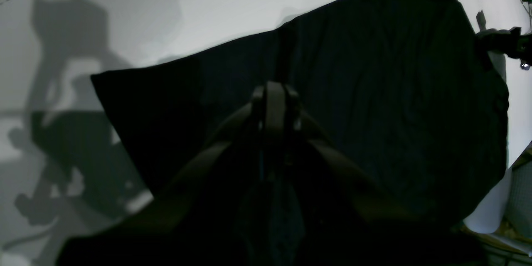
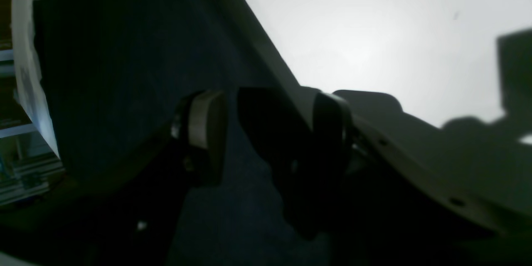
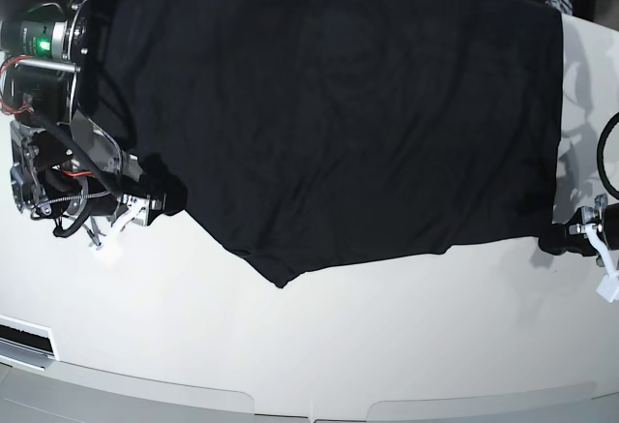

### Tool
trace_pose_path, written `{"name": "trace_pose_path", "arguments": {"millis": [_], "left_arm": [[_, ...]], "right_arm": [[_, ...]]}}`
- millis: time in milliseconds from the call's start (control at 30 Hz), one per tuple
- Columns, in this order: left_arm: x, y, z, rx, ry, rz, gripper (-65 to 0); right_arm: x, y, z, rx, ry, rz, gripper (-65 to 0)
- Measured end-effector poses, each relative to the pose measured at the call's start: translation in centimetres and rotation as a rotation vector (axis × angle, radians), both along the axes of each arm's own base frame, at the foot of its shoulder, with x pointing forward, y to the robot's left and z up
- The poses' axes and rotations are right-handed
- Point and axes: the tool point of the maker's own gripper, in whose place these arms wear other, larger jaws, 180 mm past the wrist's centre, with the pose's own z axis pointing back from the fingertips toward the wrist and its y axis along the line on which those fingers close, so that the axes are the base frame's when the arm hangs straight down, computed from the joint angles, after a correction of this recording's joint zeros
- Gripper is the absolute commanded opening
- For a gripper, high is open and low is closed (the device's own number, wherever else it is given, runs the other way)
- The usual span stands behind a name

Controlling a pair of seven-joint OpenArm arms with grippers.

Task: Layout the t-shirt on the table in an organized manner, then fold the t-shirt properly
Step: 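Grasp the hem corner with the right gripper and pull it outward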

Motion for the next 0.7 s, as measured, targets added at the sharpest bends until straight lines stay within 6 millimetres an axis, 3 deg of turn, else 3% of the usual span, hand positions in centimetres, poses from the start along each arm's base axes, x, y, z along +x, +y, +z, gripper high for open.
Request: {"name": "trace_pose_path", "arguments": {"millis": [233, 500, 700], "left_arm": [[0.0, 0.0, 0.0, 0.0, 0.0, 0.0, -65.0], [0.1, -0.1, 0.2, -0.016, -0.007, 0.003, -65.0], [0.1, -0.2, 0.2, -0.017, -0.008, 0.003, -65.0]], "right_arm": [[0.0, 1.4, -0.9, -0.002, -0.02, -0.007, -30.1], [1.5, -0.4, -1.6, -0.132, -0.087, -0.046, -30.1], [1.0, -1.0, -2.3, -0.166, -0.06, -0.062, -30.1]]}}
